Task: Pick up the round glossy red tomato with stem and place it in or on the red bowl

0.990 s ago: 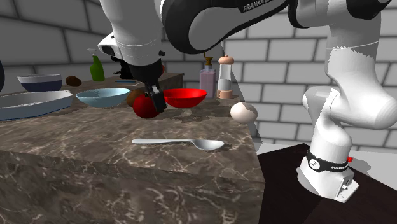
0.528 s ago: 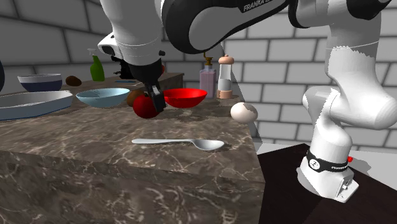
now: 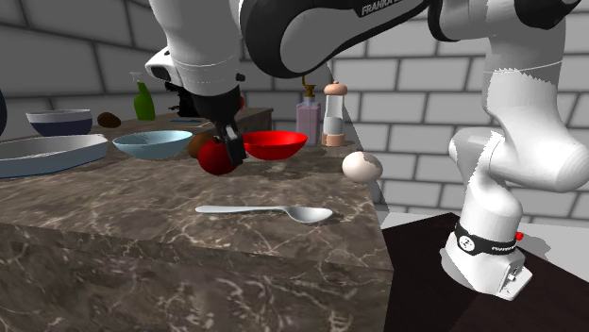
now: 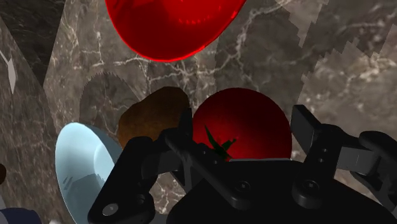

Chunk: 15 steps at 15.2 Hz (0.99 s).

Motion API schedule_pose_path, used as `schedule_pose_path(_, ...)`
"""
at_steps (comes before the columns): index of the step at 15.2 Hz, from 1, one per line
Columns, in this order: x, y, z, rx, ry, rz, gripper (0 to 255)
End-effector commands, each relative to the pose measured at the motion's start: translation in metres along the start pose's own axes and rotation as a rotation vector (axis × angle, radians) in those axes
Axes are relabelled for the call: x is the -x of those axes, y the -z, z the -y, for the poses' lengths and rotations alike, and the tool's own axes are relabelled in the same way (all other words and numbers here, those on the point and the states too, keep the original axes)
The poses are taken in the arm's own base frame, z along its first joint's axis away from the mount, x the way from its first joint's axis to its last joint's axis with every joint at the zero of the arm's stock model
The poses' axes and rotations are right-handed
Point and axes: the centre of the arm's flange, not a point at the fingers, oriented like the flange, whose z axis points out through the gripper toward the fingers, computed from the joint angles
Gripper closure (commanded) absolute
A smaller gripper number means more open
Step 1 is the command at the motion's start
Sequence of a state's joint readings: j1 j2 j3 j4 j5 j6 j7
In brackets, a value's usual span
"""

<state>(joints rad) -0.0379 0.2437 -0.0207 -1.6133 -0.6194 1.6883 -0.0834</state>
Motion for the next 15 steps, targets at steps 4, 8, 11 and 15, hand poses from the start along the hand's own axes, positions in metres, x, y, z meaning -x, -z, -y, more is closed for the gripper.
schedule_pose_path(4, 0.005, 0.019, -0.013, 0.0, 0.0, 0.0, 255)
schedule_pose_path(8, 0.01, 0.036, -0.025, 0.0, 0.0, 0.0, 255)
schedule_pose_path(11, 0.014, 0.049, -0.033, 0.0, 0.0, 0.0, 255)
schedule_pose_path(15, 0.019, 0.066, -0.045, 0.0, 0.0, 0.0, 255)
